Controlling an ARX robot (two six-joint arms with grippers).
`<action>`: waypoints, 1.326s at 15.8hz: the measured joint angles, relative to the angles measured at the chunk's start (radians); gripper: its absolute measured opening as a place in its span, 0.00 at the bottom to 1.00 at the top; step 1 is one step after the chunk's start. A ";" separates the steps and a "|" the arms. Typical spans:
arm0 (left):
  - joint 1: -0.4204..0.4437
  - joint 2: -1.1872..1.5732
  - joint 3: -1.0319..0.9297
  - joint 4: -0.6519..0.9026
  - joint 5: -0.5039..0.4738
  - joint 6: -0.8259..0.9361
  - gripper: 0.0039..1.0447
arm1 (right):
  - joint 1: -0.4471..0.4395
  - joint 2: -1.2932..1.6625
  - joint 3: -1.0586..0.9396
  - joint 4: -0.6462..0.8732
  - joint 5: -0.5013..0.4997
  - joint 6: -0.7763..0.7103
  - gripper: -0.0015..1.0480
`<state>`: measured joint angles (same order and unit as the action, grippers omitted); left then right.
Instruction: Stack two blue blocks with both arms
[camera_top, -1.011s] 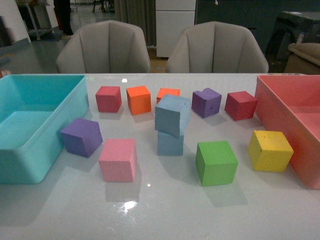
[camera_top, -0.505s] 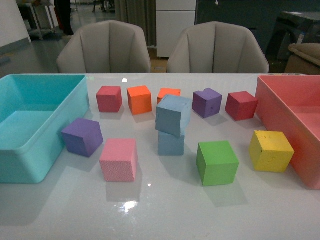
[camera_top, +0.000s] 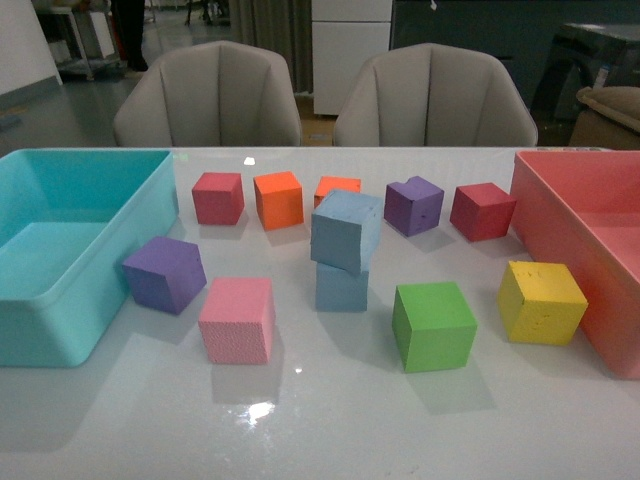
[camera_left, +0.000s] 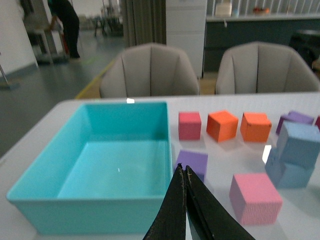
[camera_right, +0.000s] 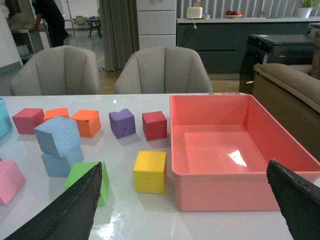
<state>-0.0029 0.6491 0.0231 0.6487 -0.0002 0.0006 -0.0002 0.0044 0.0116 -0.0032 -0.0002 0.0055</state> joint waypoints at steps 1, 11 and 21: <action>0.000 -0.031 -0.012 -0.058 0.001 0.000 0.01 | 0.000 0.000 0.000 0.000 0.000 0.000 0.94; 0.000 -0.340 -0.012 -0.339 0.000 0.000 0.01 | 0.000 0.000 0.000 0.000 0.000 0.000 0.94; 0.000 -0.639 -0.009 -0.649 -0.002 0.000 0.01 | 0.000 0.000 0.000 0.002 0.000 0.000 0.94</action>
<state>-0.0025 0.0097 0.0143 -0.0006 -0.0021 0.0006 -0.0002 0.0044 0.0116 -0.0017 -0.0006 0.0055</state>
